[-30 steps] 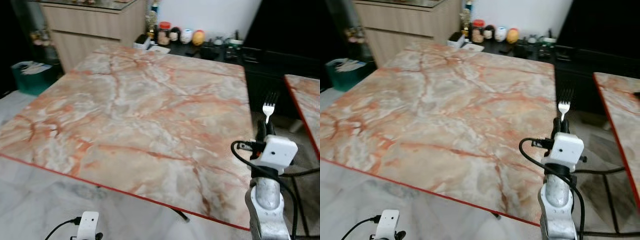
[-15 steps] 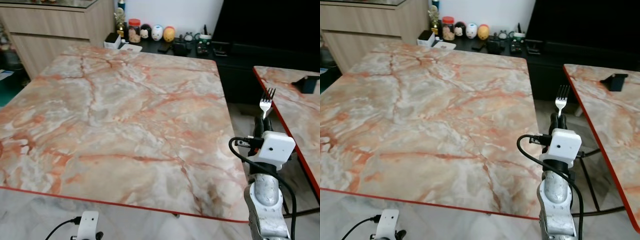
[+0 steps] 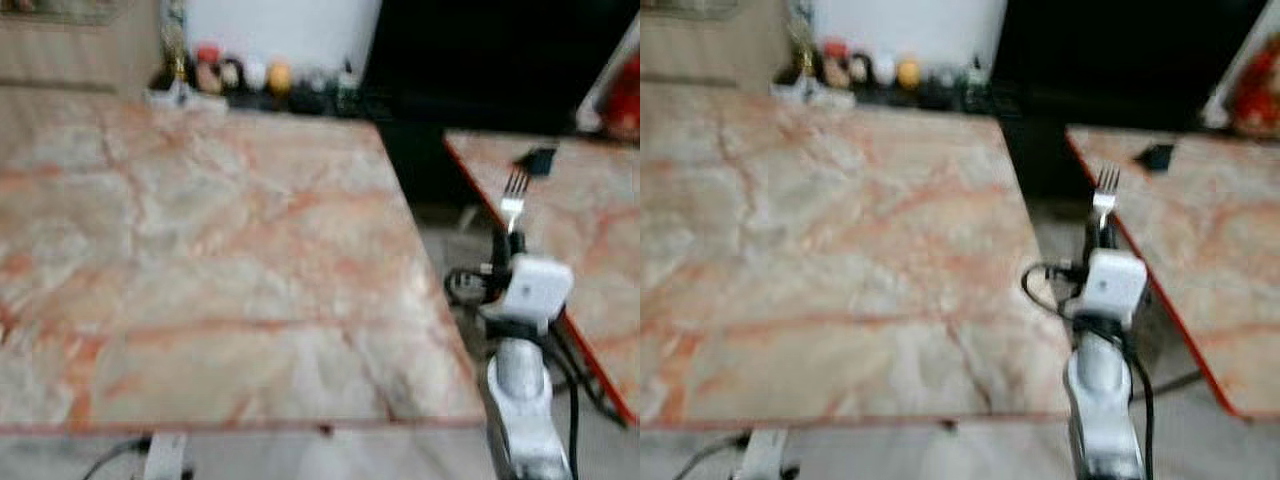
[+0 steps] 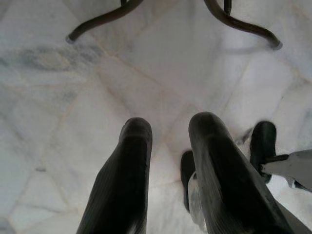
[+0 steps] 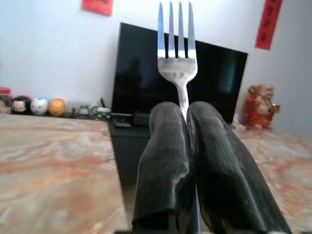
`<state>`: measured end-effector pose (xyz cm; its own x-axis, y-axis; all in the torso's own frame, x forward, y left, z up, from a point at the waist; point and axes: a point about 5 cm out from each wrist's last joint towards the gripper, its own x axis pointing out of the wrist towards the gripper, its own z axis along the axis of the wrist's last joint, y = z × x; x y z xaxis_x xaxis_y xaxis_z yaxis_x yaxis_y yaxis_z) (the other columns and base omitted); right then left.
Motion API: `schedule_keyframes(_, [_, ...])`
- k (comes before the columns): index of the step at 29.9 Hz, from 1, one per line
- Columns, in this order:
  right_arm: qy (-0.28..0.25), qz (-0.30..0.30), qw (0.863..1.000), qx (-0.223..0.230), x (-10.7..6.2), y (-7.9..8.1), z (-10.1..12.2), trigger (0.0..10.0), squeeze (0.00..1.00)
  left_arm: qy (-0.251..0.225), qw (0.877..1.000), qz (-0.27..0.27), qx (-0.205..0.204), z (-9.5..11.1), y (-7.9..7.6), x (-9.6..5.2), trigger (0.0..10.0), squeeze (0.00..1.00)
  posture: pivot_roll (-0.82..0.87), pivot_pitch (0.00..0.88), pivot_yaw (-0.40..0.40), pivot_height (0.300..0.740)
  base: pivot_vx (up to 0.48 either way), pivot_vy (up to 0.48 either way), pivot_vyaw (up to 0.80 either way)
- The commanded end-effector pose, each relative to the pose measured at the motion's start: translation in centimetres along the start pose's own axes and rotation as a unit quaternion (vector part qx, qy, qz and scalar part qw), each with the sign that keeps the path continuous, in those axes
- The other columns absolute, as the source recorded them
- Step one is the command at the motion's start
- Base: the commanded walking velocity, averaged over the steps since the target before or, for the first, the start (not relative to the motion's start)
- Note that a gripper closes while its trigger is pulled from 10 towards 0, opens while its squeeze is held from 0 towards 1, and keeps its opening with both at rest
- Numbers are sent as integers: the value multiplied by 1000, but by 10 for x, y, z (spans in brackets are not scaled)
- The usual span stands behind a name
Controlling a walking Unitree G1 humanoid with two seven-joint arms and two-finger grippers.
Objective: Setting the table
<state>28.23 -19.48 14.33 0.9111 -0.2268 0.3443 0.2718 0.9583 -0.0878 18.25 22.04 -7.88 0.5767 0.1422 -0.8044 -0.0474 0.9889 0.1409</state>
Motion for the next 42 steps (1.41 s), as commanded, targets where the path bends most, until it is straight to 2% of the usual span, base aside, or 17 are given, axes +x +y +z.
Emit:
schedule_keyframes(1, [6, -10, 1000, -7, 0, -8, -3, 10000, 0, 2, 1000, -10, -4, 0, -8, 1, 10000, 0, 91, 0, -83, 740, 0, 0, 0])
schedule_keyframes(17, [-3, -4, 1000, -4, 7, -5, -1, 10000, 0, 5, 1000, -8, 15, 0, -7, 1, 10000, 0, 93, 0, -84, 740, 0, 0, 0])
schedule_keyframes(42, [-44, -12, 999, 0, 19, -6, 16, 10000, 0, 5, 1000, -12, 20, -1, -8, 0, 10000, 0, 91, 0, -80, 740, 0, -328, 0])
